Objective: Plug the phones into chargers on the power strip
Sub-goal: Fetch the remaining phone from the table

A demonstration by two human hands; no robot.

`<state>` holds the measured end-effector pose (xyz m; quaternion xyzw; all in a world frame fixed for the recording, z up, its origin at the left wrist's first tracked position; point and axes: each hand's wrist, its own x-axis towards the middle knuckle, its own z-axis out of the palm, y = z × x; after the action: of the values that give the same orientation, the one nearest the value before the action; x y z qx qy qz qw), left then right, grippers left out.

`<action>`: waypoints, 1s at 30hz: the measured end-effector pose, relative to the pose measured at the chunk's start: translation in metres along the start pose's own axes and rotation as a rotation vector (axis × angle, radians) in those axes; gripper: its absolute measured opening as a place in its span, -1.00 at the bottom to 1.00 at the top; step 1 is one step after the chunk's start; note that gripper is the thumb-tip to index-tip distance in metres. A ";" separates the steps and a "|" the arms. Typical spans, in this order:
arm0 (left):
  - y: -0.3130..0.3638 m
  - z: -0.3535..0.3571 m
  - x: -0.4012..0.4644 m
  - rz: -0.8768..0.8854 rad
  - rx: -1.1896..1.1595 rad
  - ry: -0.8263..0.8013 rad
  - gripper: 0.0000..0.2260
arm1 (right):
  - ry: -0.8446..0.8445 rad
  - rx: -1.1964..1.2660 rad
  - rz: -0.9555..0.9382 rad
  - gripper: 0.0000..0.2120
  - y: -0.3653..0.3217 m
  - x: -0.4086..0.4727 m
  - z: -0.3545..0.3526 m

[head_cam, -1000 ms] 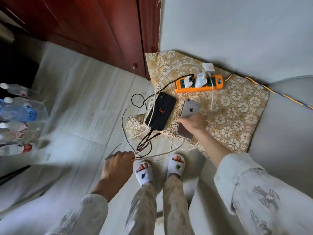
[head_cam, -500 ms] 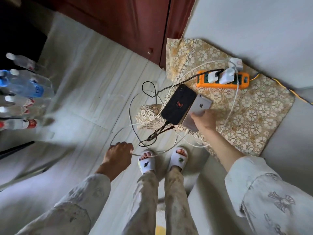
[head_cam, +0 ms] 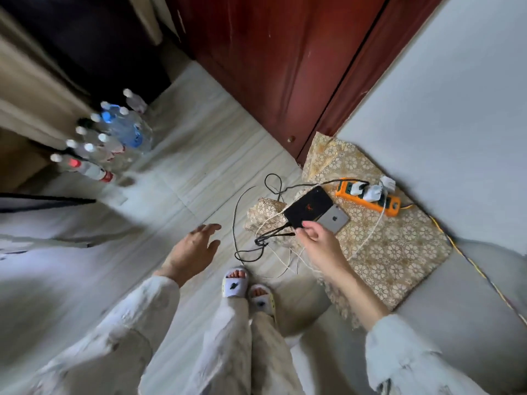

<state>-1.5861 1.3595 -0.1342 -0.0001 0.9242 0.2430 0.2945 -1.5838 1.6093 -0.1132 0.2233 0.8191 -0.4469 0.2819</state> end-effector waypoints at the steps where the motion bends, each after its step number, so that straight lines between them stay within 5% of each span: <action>1: 0.003 -0.006 -0.016 -0.009 -0.064 0.065 -0.66 | -0.011 -0.015 -0.047 -0.61 -0.014 -0.011 -0.002; 13: -0.087 -0.114 -0.250 -0.342 -0.602 0.794 -0.76 | -0.499 -0.136 -0.567 -0.74 -0.223 -0.153 0.145; 23: -0.260 -0.151 -0.487 -0.633 -0.770 1.272 -0.80 | -0.931 -0.385 -0.971 -0.77 -0.340 -0.344 0.402; 30: -0.387 -0.145 -0.680 -0.853 -0.789 1.568 -0.83 | -1.228 -0.501 -1.133 -0.77 -0.362 -0.509 0.594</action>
<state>-1.0475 0.8554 0.1651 -0.5948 0.6326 0.3389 -0.3622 -1.2741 0.8606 0.1810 -0.5667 0.5842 -0.3678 0.4498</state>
